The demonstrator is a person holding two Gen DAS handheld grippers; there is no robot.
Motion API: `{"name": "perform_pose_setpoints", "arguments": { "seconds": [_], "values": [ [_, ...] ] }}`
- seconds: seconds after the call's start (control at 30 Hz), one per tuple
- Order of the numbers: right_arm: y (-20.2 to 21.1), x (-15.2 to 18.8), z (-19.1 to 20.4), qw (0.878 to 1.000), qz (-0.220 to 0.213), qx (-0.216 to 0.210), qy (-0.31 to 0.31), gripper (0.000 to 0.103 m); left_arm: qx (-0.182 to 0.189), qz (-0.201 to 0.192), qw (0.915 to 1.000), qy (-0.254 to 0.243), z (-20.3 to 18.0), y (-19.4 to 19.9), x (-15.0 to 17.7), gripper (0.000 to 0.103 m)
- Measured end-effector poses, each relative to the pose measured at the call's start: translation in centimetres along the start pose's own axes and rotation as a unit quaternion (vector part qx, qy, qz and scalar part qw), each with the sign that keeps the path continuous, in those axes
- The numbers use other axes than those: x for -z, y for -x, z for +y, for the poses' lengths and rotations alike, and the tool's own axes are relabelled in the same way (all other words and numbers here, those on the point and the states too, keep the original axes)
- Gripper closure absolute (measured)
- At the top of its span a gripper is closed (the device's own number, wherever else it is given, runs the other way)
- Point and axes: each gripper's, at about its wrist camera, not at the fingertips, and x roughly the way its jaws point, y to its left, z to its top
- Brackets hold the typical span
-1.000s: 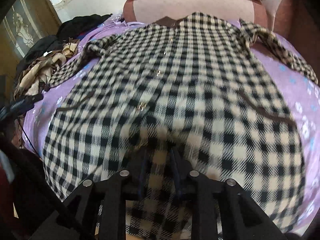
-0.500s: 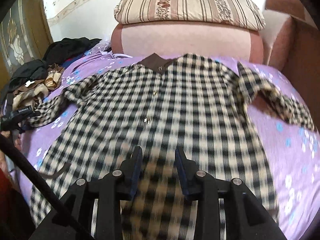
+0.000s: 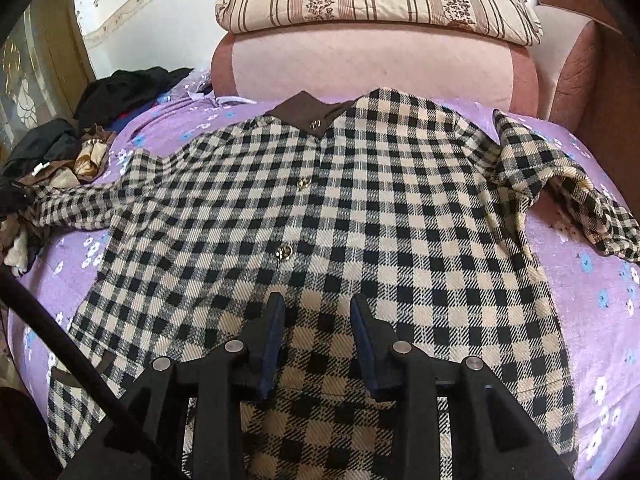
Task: Fold large clothes
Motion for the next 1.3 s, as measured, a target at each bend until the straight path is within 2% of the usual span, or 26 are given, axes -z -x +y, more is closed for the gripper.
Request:
{"name": "perform_pose_setpoints", "arguments": {
  "seconds": [0.13, 0.23, 0.33, 0.4, 0.53, 0.6, 0.67, 0.73, 0.77, 0.83, 0.87, 0.93, 1.0, 1.03, 1.1, 1.17, 1.23, 1.3],
  "values": [
    [1.1, -0.6, -0.9, 1.000, -0.016, -0.005, -0.016, 0.066, 0.029, -0.009, 0.9990, -0.034, -4.1, 1.8, 1.1, 0.095],
    [2.0, -1.1, -2.2, 0.999, -0.027, -0.004, -0.036, 0.066, 0.082, -0.006, 0.9950, -0.057, -8.8, 3.5, 2.9, 0.095],
    [2.8, -1.3, -4.3, 0.997, -0.035, -0.002, -0.068, 0.066, 0.148, 0.005, 0.9846, -0.093, -15.4, 5.5, 5.3, 0.095],
    [3.2, -1.5, -5.8, 0.995, -0.039, 0.000, -0.089, 0.066, 0.198, 0.021, 0.9729, -0.117, -20.4, 7.0, 7.5, 0.095],
    [4.1, -1.7, -8.9, 0.991, -0.053, 0.020, -0.120, 0.066, 0.276, 0.051, 0.9471, -0.156, -29.1, 10.0, 12.1, 0.095],
    [4.5, -1.8, -10.7, 0.988, -0.060, 0.029, -0.141, 0.066, 0.315, 0.065, 0.9306, -0.175, -33.1, 11.6, 14.6, 0.095],
    [4.7, -1.9, -12.4, 0.984, -0.065, 0.033, -0.161, 0.066, 0.349, 0.088, 0.9102, -0.206, -36.8, 12.8, 17.1, 0.094],
    [4.8, -1.8, -13.7, 0.982, -0.067, 0.040, -0.173, 0.066, 0.362, 0.105, 0.8950, -0.238, -39.3, 13.5, 19.1, 0.085],
    [4.7, -1.8, -14.2, 0.981, -0.067, 0.043, -0.177, 0.066, 0.366, 0.107, 0.8907, -0.247, -39.8, 13.8, 19.7, 0.081],
    [4.6, -1.8, -15.2, 0.979, -0.066, 0.044, -0.189, 0.066, 0.375, 0.101, 0.8837, -0.261, -39.5, 14.8, 20.3, 0.060],
    [4.6, -1.8, -15.5, 0.978, -0.066, 0.043, -0.192, 0.066, 0.378, 0.095, 0.8820, -0.264, -38.7, 15.2, 20.1, 0.055],
    [4.4, -2.0, -15.9, 0.978, -0.066, 0.034, -0.195, 0.065, 0.383, 0.083, 0.8801, -0.268, -36.8, 16.3, 19.5, 0.047],
    [4.0, -2.0, -15.7, 0.978, -0.064, 0.018, -0.196, 0.061, 0.373, 0.063, 0.8829, -0.278, -34.2, 17.0, 18.7, 0.039],
    [3.7, -2.1, -15.5, 0.978, -0.063, 0.006, -0.198, 0.056, 0.354, 0.041, 0.8908, -0.282, -31.9, 17.3, 18.2, 0.034],
    [3.1, -2.3, -14.6, 0.978, -0.060, -0.024, -0.197, 0.051, 0.310, 0.003, 0.9068, -0.286, -28.6, 16.9, 17.7, 0.032],
    [2.2, -2.7, -13.5, 0.979, -0.053, -0.045, -0.193, 0.047, 0.270, -0.021, 0.9191, -0.286, -25.3, 16.1, 17.5, 0.032],
    [0.7, -3.7, -12.2, 0.982, -0.040, -0.053, -0.178, 0.042, 0.235, -0.026, 0.9341, -0.268, -21.8, 14.7, 17.1, 0.032],
    [-1.0, -4.7, -11.3, 0.985, -0.030, -0.038, -0.168, 0.036, 0.221, -0.013, 0.9465, -0.235, -18.6, 12.9, 16.7, 0.032]
  ]
}}
